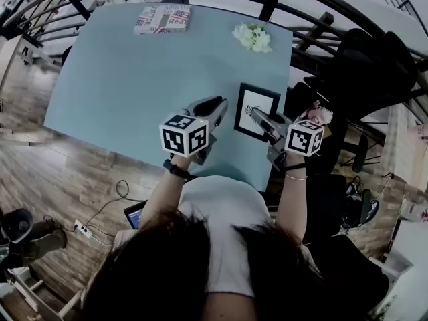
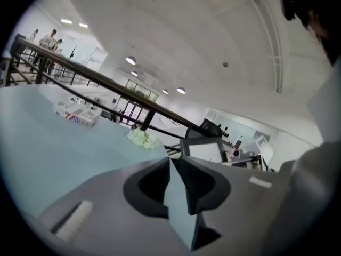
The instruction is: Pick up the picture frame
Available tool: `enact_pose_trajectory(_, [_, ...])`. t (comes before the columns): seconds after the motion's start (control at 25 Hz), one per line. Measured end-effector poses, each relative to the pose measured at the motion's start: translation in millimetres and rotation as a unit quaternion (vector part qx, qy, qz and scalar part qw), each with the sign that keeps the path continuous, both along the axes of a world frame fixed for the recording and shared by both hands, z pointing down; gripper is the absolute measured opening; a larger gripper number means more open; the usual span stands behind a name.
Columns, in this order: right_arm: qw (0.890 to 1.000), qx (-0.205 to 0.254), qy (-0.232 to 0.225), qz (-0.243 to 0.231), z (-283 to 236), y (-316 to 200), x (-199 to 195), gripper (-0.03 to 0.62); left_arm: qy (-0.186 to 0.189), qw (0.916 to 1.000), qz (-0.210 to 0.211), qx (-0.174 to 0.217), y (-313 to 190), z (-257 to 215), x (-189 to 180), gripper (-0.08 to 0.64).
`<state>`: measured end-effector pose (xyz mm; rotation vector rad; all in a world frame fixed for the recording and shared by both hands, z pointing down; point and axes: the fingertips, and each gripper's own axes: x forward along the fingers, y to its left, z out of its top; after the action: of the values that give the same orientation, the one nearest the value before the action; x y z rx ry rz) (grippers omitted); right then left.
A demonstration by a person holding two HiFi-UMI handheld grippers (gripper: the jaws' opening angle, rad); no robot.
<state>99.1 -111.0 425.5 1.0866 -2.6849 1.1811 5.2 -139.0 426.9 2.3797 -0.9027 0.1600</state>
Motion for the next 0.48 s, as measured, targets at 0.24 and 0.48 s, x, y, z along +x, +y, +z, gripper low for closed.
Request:
enact_pose_trajectory(0.24, [0.992,0.082,0.085,0.047,-38,4,17,0.014,-0.059,0.9935,0.013,0.096,1,-26,1,0.126])
enact_pose_trajectory(0.48, [0.966,0.146,0.192,0.092,-58,9,32,0.014,-0.094,0.9836,0.022,0.152,1,-37,5,0.121])
